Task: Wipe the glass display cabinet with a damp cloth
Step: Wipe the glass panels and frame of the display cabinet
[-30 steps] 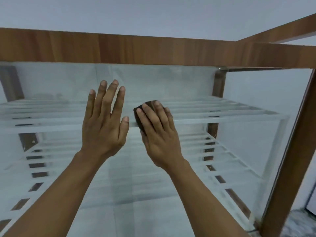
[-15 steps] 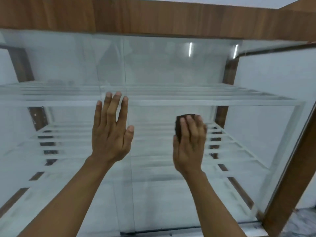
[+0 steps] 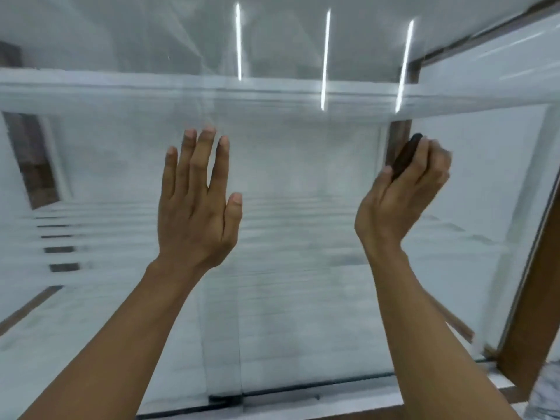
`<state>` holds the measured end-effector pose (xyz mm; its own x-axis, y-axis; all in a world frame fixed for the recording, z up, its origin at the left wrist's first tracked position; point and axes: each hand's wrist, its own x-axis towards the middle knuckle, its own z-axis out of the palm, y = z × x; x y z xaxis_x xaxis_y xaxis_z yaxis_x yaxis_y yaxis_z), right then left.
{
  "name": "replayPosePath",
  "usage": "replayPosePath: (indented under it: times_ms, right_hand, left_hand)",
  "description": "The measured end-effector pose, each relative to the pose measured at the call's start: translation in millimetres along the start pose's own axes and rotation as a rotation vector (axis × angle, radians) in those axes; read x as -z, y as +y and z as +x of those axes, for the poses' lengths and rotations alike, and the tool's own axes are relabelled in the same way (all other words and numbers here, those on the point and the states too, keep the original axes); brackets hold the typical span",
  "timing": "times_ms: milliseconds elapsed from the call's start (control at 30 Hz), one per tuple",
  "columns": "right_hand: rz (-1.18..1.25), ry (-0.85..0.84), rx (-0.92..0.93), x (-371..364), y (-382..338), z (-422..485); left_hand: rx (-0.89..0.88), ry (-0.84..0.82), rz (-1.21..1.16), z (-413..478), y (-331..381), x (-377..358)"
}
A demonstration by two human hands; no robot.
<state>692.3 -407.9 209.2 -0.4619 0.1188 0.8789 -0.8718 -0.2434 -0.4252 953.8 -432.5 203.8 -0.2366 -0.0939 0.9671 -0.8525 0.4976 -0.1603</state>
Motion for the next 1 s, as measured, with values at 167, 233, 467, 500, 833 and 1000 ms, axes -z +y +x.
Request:
replayPosePath:
  times_ms: [167, 233, 467, 500, 833, 1000]
  right_hand:
    - [0.156, -0.351, 0.641, -0.3, -40.0, -171.4]
    - [0.118, -0.372, 0.658, 21.8, -4.1, -234.9]
    - [-0.005, -0.209, 0.217, 43.7, 66.4, -237.0]
    - [0.016, -0.314, 0.422, 42.3, 53.3, -261.6]
    - [-0.034, -0.423, 0.245, 104.6, 132.2, -309.7]
    - [-0.025, -0.554, 0.538, 114.3, 153.6, -303.4]
  left_hand:
    - [0.031, 0.042, -0.038, -106.3, 23.7, -20.2]
    - [0.005, 0.026, -0.046, -160.5, 32.1, -29.2]
    - [-0.057, -0.043, 0.032, -285.9, 50.5, -54.6]
    - [-0.044, -0.037, 0.021, -290.1, 52.9, -56.0]
    - [-0.068, -0.075, 0.051, -290.6, 52.7, -56.0]
    - [-0.069, -0.108, 0.107, -289.6, 53.0, -56.3]
